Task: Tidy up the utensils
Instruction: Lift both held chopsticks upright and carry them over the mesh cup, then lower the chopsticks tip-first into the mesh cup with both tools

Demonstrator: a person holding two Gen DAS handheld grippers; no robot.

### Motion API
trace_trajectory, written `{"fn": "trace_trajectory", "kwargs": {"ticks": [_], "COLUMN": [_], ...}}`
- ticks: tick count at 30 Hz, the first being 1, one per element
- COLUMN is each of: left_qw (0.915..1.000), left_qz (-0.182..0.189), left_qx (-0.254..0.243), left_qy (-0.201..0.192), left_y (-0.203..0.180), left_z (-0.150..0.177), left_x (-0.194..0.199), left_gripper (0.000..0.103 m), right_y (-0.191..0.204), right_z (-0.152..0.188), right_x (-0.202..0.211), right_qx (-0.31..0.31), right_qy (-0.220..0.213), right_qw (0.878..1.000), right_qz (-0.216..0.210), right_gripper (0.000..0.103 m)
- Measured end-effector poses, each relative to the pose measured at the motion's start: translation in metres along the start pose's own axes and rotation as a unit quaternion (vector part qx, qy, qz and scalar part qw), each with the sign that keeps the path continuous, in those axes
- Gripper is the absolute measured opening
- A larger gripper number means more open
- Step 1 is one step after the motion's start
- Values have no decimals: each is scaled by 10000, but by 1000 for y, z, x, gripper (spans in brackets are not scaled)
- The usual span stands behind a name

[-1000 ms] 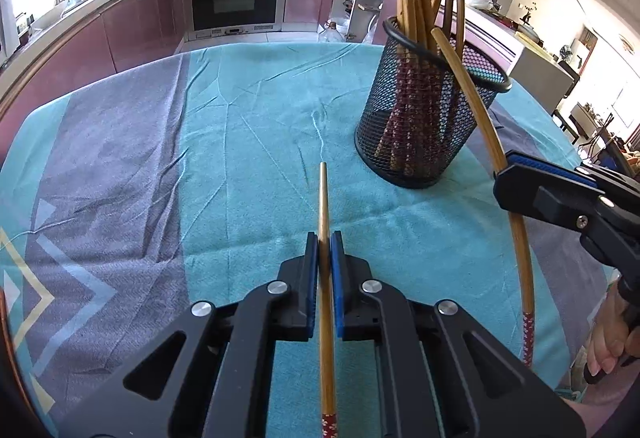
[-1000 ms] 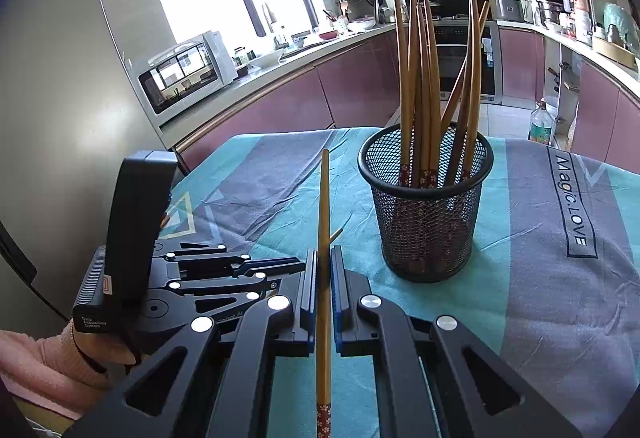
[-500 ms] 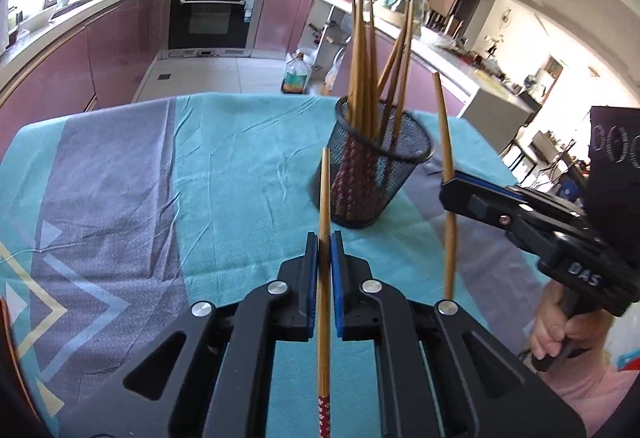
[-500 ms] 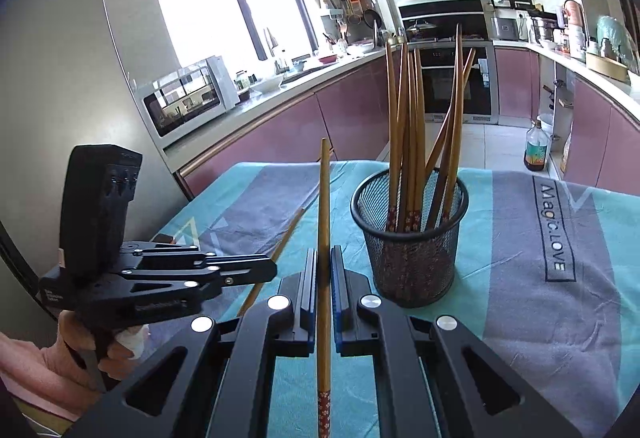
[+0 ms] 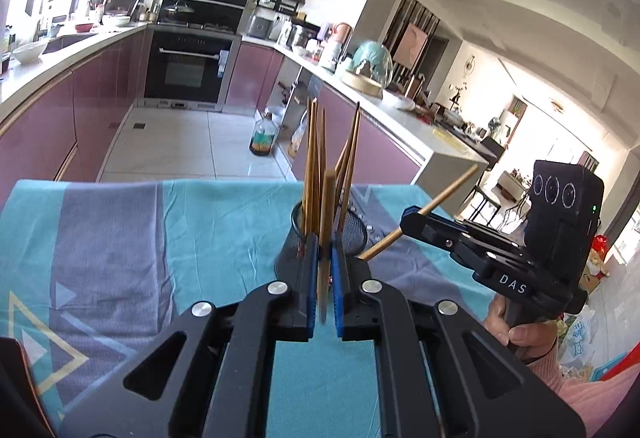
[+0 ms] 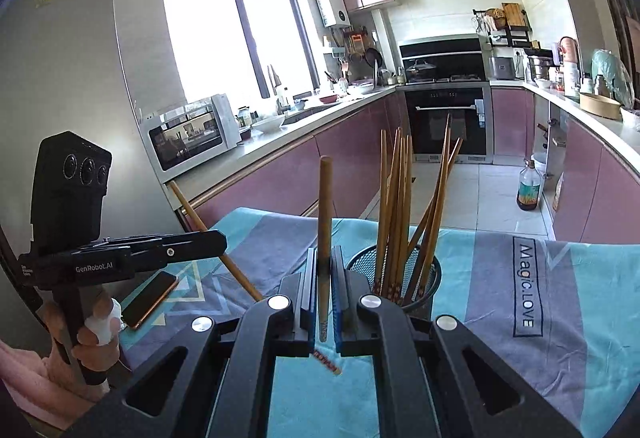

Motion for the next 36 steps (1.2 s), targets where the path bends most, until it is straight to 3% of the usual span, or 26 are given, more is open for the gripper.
{"fn": "trace_trajectory", "kwargs": {"ticks": [24,29,36], "left_qw": [9963,9963,9977], "left_qz": [110,-68,-192], "left_qx": [-461,-558,-654], "left_qy": [-718,-657,-48], "left_y": [-41,-44,-39], "left_z": [-95,-106,-91], "left_x": [13,-5,-44], "left_gripper": [7,7,7], "right_y": [-14,-22,-28], "right_z": [-75,-76,-60], "right_x": [20,6,-21], "right_qx": [202,145,129], "right_qy": [-833,-753,-344], "right_qw": [9960,9964,9983], "right_qz": [243,366,451], "right_gripper": [5,5,5]}}
Point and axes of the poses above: each gripper's, at about its wrist camera, not at the fingertips, and x roughly against the way its jaws point, y to its left, z to its underside, the point moved 4 cm from there along -x, roughly the way its jaws point, and after that the axes turned 11 degrees about z, right-handed, at the moved point
